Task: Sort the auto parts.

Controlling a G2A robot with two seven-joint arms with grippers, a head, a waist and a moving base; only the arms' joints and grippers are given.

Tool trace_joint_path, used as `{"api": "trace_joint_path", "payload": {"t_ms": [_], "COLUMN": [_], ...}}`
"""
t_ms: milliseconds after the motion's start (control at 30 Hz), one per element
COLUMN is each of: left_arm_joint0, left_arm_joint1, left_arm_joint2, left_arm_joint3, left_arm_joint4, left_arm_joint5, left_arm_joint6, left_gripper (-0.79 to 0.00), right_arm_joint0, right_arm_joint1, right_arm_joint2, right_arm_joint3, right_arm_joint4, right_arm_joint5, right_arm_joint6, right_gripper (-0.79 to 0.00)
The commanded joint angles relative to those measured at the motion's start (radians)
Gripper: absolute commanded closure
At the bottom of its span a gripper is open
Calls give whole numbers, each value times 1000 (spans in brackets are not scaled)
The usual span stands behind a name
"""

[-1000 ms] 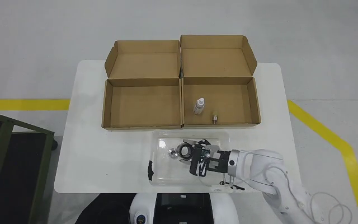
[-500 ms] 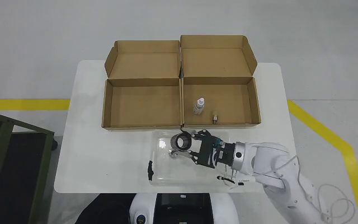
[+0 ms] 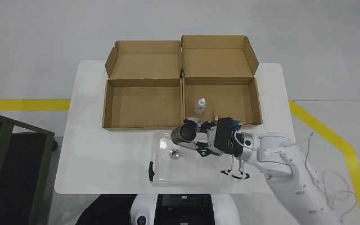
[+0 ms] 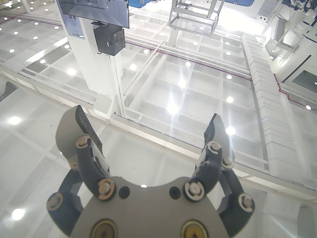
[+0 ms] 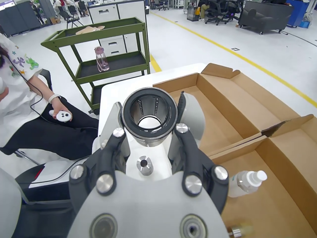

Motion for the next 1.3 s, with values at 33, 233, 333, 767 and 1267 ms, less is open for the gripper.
{"api": "trace_joint_path", "payload": {"t_ms": [33,233,333,767,1267], "left_arm_joint0": [0,0,0,0,0], "left_arm_joint1": [0,0,0,0,0], "left_arm_joint2": [0,0,0,0,0], "left_arm_joint3": [0,0,0,0,0], "left_arm_joint4": [0,0,0,0,0], "left_arm_joint5": [0,0,0,0,0], "left_arm_joint6": [0,0,0,0,0], "left_gripper": [-785,-785,-785,-785,-785], "right_arm_joint0": [7,12,10,10,129], "right_arm_joint1": [0,1,2,4,-31], "right_arm_joint2": [12,33,41,55,-122], "right_arm_joint3": [15,36,45,63,114], "right_arm_joint4": [38,102,131,167,-45], "right_arm_joint5": [9,16,12,19,174], "right_arm_joint6": [-4,-18,-24,-18,31], "right_gripper": [0,0,0,0,0]}}
